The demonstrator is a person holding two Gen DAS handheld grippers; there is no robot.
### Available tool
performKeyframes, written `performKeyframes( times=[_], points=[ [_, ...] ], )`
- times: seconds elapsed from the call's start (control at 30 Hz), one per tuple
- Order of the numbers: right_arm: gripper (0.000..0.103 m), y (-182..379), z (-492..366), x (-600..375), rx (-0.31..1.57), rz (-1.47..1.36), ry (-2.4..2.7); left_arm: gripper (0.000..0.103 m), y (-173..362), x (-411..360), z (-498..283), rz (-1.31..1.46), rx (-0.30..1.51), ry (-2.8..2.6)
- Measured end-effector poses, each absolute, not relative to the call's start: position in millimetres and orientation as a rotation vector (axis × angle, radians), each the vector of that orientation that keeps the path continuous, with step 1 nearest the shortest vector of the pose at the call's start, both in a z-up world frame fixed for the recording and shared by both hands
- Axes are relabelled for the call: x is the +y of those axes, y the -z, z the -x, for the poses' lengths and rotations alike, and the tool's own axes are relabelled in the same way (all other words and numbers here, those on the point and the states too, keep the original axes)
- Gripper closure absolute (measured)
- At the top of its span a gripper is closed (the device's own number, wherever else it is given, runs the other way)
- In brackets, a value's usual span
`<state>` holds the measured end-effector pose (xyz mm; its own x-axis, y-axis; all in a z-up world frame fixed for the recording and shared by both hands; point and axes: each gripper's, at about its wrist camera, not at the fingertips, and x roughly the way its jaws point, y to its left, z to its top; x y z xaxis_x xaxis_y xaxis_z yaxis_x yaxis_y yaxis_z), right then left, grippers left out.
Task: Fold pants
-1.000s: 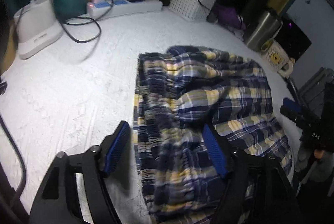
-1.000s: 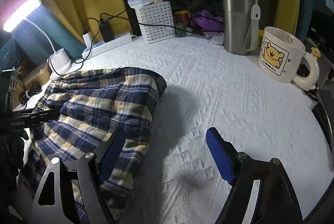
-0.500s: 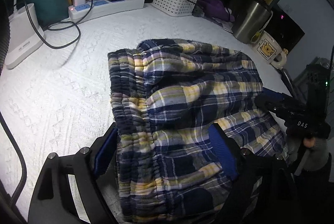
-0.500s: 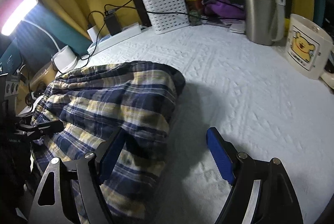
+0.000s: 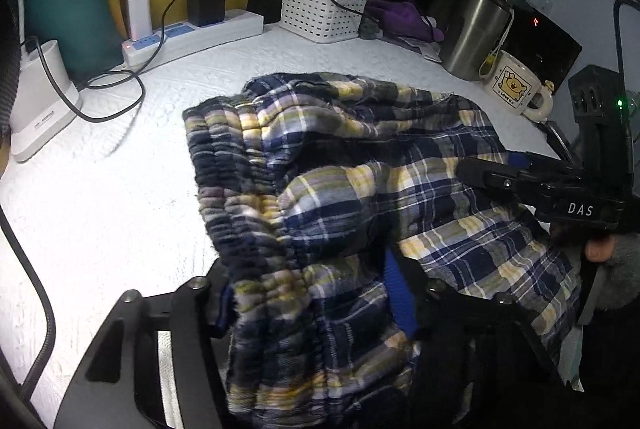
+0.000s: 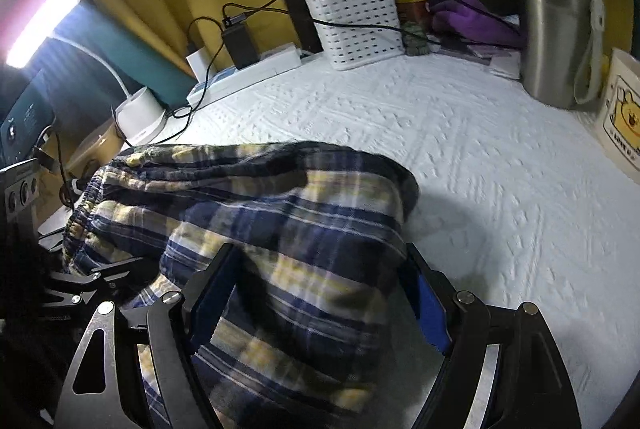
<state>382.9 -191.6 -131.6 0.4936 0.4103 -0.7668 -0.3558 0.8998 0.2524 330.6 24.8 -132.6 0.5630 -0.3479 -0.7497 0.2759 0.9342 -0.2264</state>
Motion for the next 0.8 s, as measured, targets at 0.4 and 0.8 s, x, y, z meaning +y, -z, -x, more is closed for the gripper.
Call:
performKeyframes(
  times=[0.4,0.8],
  points=[
    [0.067,132.7,-378.8,-177.1,0.95,-0.008,-0.504,0.067,131.7,18.0,-324.6,0.051,0.881,0.401],
    [0.082,125.0,-367.3,-186.2,0.915,-0.052,-0.515,0.072,120.9,17.9,-311.9,0.041,0.851,0.415]
  ],
)
